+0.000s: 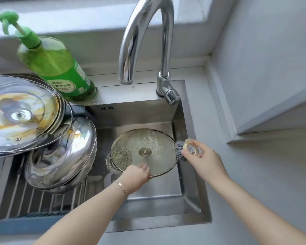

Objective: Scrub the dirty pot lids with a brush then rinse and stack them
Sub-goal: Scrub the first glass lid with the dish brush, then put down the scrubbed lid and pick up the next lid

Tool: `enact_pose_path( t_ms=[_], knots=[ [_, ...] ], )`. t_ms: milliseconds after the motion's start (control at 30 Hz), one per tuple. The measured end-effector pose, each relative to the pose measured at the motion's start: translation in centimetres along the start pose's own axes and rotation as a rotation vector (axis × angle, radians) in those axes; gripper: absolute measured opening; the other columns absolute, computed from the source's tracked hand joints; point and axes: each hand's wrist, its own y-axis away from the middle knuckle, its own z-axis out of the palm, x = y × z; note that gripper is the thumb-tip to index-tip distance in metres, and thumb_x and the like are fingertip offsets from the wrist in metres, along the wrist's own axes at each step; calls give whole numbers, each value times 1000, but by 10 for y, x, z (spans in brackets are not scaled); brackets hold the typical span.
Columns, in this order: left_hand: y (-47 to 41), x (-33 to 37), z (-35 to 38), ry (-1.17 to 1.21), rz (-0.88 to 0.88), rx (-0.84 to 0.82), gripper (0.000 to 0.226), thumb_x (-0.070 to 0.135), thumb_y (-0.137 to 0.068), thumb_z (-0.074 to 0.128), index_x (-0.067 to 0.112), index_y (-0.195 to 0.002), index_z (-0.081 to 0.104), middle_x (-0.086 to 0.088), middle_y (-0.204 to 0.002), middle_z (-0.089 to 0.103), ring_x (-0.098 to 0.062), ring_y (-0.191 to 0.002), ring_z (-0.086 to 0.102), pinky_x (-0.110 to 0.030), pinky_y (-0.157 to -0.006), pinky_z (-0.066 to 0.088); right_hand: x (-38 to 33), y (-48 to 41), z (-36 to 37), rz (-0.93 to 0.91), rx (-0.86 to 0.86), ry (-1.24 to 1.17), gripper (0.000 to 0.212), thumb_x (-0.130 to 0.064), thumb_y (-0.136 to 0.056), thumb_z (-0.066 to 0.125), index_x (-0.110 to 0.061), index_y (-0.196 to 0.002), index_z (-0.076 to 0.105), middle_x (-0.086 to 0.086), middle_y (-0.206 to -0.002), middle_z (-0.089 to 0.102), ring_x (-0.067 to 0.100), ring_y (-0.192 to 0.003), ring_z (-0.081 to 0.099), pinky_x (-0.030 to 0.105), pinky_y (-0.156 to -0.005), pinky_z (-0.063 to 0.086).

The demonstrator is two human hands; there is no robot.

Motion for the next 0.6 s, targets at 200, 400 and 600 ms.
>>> enact_pose_path(
  t_ms=[200, 400, 600],
  knots=[
    [-10, 5, 21, -194, -83, -192, 50, 5, -82, 61, -5, -130, 49, -24, -133, 52, -30, -125, 51, -36, -84, 52, 1, -2, 20, 10, -46, -74, 48, -40, -82, 66, -27, -127, 55, -10, -73, 60, 10, -77, 58, 12, -65, 39],
    [-16, 13, 23, -134, -51, -287, 39, -3, -89, 47, 1, -128, 45, -18, -131, 48, -32, -119, 48, -37, -87, 42, 3, 1, 41, 46, -82, -56, 53, -44, -80, 66, -29, -130, 53, -5, -78, 60, 17, -87, 61, 22, -70, 43],
    [9, -8, -43, 295, -329, -109, 34, 36, -97, 44, 16, -120, 60, -7, -118, 64, -27, -110, 59, -34, -89, 47, -20, 11, 54, 51, -86, -86, 48, -46, -83, 62, -28, -126, 56, 1, -94, 66, 20, -99, 60, 26, -75, 38]
  ],
)
